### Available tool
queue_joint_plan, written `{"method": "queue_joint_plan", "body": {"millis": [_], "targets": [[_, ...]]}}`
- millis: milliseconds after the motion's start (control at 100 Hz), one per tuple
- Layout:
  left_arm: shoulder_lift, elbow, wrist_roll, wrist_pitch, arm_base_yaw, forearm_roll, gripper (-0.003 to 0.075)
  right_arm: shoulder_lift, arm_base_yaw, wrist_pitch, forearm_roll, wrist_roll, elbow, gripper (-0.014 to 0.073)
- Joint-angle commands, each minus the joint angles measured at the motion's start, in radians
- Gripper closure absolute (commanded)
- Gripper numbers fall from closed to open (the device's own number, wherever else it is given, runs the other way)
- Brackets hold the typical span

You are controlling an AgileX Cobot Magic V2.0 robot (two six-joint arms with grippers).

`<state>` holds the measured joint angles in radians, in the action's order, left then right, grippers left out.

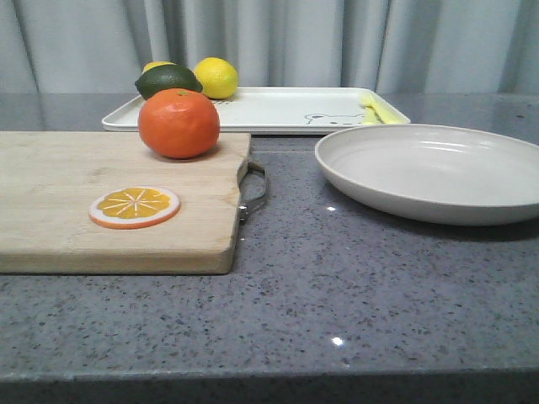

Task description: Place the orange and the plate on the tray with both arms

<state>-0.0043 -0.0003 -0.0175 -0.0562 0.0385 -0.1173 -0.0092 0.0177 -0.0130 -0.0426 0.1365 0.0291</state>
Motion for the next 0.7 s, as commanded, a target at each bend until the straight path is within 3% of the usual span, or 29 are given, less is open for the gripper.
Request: {"method": "queue_joint_plan", "body": {"millis": [0,690], "targets": [[-0.022,0.022,0.001,0.075,-0.006,-0.001,0.0739,-0.022,-0.004,-0.073,-0.012,-0.003,0.000,0.0661],[-0.022,0.022,0.001,0.083,-0.006,-0.001,0.0739,-0.022,-0.004,-0.081,-0.012,-0.003,0.000,0.0661]]}}
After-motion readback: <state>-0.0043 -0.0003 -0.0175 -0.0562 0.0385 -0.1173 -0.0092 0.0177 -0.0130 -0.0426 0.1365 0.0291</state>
